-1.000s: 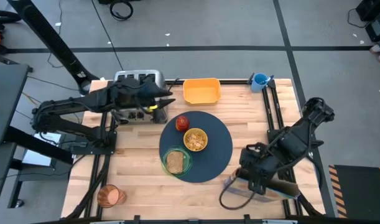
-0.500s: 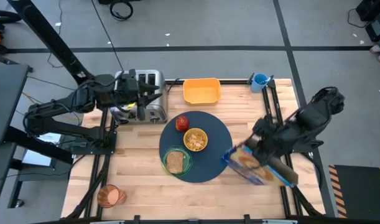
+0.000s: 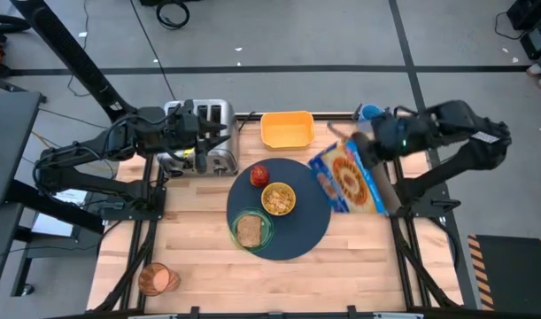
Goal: Arrange a breakfast setting
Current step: Move the blue cereal box to the right of the yellow bin, then put the purple spoon on the table mat to the right of the yellow bowl
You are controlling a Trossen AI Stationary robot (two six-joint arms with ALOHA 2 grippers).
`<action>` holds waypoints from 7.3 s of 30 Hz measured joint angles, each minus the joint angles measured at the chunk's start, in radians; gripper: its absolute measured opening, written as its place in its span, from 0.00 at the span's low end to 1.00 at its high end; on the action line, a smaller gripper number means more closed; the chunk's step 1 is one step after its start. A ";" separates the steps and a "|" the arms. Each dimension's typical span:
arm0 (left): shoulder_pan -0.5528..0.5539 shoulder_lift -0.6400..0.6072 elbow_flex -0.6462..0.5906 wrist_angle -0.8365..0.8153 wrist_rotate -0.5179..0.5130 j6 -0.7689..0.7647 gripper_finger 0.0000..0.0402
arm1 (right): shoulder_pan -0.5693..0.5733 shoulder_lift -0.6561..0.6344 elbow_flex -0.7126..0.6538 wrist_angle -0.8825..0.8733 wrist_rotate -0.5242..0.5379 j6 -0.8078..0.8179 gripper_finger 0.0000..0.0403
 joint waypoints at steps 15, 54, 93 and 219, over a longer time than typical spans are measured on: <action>-0.001 0.000 0.000 -0.005 0.001 -0.053 0.33 | -0.536 0.055 -0.101 0.001 -0.055 -0.382 0.00; -0.001 0.004 0.000 -0.001 0.030 -0.136 0.33 | -0.897 0.284 -0.101 0.453 -0.144 -0.650 0.12; -0.007 0.004 0.000 -0.002 0.102 -0.193 0.33 | -0.889 0.008 -0.101 0.400 0.199 -0.418 0.33; 0.193 -0.064 0.000 -0.107 0.108 -0.086 0.33 | -0.986 0.376 -0.816 0.887 0.848 0.427 0.09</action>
